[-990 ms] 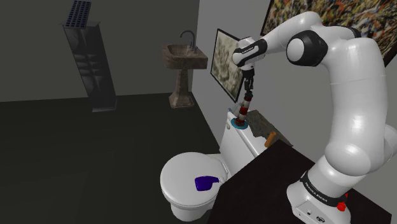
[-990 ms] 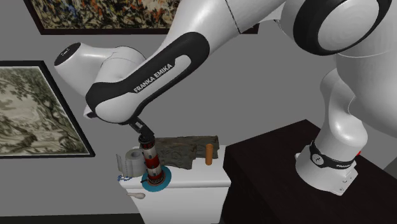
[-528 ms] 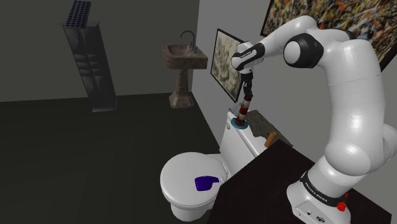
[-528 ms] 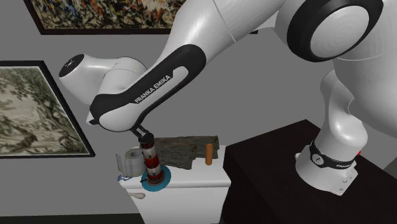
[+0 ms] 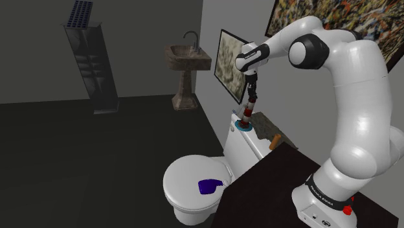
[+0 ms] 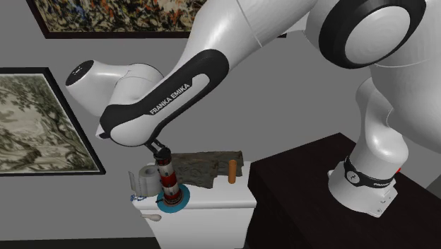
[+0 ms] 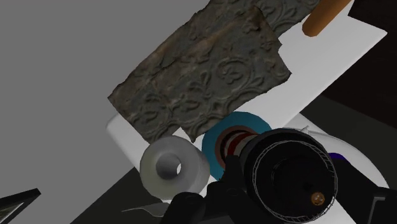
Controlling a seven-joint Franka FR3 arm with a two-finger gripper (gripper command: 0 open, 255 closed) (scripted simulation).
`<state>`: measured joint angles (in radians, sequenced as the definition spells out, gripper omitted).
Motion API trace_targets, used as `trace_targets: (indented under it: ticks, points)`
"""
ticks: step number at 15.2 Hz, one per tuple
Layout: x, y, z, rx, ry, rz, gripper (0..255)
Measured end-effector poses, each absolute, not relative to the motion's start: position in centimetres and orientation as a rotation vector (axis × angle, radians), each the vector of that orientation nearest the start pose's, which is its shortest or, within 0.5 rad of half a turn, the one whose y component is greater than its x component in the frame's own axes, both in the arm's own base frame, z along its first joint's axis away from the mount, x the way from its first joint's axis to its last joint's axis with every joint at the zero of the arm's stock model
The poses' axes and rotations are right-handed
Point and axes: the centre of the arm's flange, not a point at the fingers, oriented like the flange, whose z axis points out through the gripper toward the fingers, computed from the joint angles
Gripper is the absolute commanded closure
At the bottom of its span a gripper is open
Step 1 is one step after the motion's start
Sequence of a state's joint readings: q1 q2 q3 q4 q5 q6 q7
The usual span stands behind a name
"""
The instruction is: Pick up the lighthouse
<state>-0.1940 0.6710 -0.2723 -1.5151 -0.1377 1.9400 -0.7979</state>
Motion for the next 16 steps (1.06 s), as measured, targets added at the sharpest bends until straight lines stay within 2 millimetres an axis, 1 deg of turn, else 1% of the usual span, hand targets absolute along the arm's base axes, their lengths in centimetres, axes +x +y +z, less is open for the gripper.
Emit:
trace_targets:
  ticks: [3,13,16]
  points:
    - [61.9,-29.0,27.4,-3.119,-0.688,0.578,255]
    - [61.8,-29.1,32.8,-3.118,-0.688,0.579,255]
    - [61.8,-29.0,34.1,-3.119,-0.688,0.578,255]
